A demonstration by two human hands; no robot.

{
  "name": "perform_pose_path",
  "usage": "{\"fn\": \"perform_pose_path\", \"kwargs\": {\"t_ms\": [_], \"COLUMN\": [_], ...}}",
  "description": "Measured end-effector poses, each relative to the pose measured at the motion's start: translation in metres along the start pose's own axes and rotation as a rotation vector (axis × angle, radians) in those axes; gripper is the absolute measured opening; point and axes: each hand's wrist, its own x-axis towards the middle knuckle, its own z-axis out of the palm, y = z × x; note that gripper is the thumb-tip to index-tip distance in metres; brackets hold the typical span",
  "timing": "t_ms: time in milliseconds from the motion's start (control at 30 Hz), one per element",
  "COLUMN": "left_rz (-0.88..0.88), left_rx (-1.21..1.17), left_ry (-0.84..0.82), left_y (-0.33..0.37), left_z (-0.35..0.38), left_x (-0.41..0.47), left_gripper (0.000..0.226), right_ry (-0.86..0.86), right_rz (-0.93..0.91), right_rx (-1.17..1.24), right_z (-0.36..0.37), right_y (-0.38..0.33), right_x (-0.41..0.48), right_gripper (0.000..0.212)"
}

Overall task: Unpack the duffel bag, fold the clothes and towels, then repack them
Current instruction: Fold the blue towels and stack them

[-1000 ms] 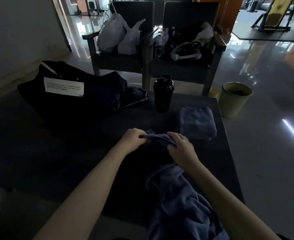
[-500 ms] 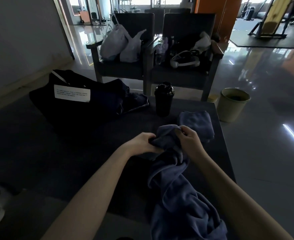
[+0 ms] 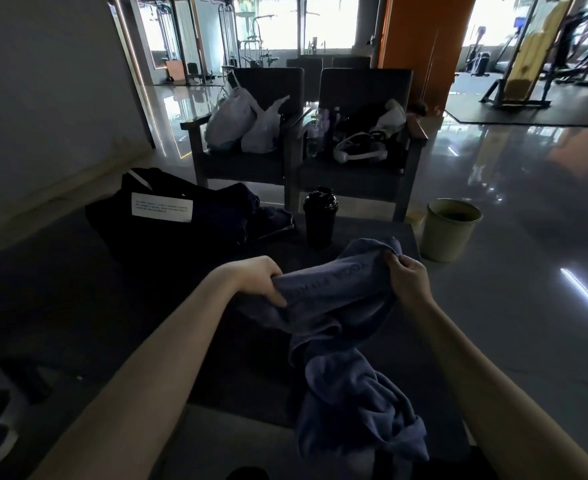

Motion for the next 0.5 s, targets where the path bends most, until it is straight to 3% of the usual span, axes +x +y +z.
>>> {"fn": "perform_pose_path", "kwargs": {"t_ms": [200, 400, 500], "left_rz": [-0.015, -0.081, -0.135], "left_rx": [-0.278, -0.050, -0.029], "left_ry": [0.222, 0.079, 0.113], "left_y": [-0.015, -0.013, -0.023], "left_z": [-0.008, -0.027, -0.029], "left_x": [-0.028, -0.054, -0.055], "left_gripper": [0.013, 0.013, 0.014], "right_ry": [-0.077, -0.087, -0.080], "right_rz": [0.079, 0.132, 0.138], "right_rx": [0.025, -0.002, 0.007], "right_z": [-0.014, -0.027, -0.033], "right_y": [-0.004, -0.018, -0.013], "right_x": [-0.022, -0.039, -0.037], "right_gripper": [0.034, 0.030, 0.032]}}
